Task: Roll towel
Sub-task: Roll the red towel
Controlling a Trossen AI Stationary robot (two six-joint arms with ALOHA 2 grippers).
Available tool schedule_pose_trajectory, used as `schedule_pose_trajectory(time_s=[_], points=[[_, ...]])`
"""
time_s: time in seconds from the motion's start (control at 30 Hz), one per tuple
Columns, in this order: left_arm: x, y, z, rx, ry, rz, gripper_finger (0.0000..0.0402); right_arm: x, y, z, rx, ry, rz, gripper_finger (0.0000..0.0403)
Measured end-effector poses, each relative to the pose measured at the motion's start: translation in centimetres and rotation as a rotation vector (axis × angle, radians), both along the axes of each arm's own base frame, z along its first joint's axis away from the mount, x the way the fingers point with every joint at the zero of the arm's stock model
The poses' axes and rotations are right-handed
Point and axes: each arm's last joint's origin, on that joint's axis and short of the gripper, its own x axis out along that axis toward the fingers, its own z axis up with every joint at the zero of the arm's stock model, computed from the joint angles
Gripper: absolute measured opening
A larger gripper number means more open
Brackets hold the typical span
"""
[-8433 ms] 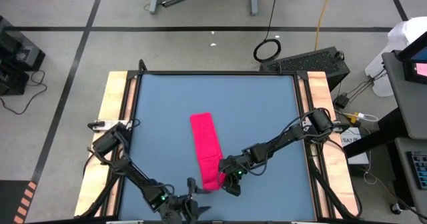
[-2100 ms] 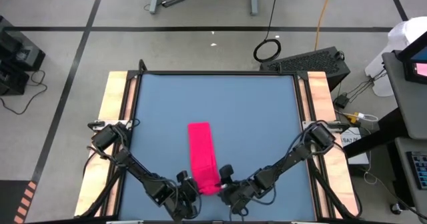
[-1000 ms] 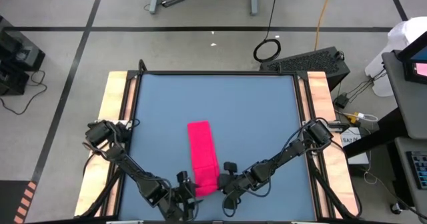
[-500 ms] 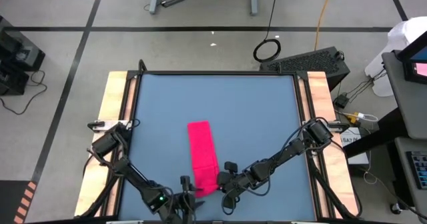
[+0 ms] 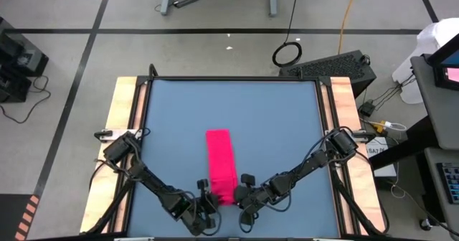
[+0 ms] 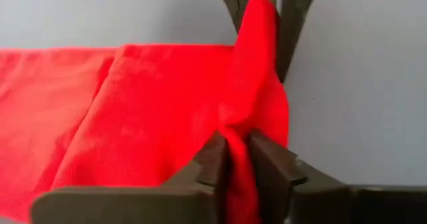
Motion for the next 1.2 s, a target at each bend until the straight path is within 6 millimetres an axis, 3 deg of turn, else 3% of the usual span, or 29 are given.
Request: schedule_pose_trajectory(time_s=[0.17,0.37,0.6,0.7,0.97,1.2], points=[[0.1,0.2,0.0,-0.015,0.011,-0.001,0.0013,-0.8,0.2,0.9,-0.108,-0.005,0.085,0.0103],[0.9,0.8,0.2,-0.186,0.065,0.020,0.0025,-3.1,1.1,3.3,-0.246,0.015,0.148,0.0170],[1.9,1.7,0.4,-0.280,0.128,-0.042,0.0034,-4.0,4.9,4.8,-0.450,-0.291,0.189,0.0201],[2.4,2.1,0.4,-0.324,0.156,-0.085,0.0034,-3.6,5.5,3.8,-0.498,-0.342,0.188,0.0200],[2.9,2.7,0.4,-0.364,0.177,-0.095,0.0035,-3.0,5.3,0.1,-0.471,-0.275,0.143,0.0197],[2.9,2.7,0.4,-0.355,0.179,-0.109,0.0036,-2.9,5.0,-1.0,-0.449,-0.243,0.096,0.0196]])
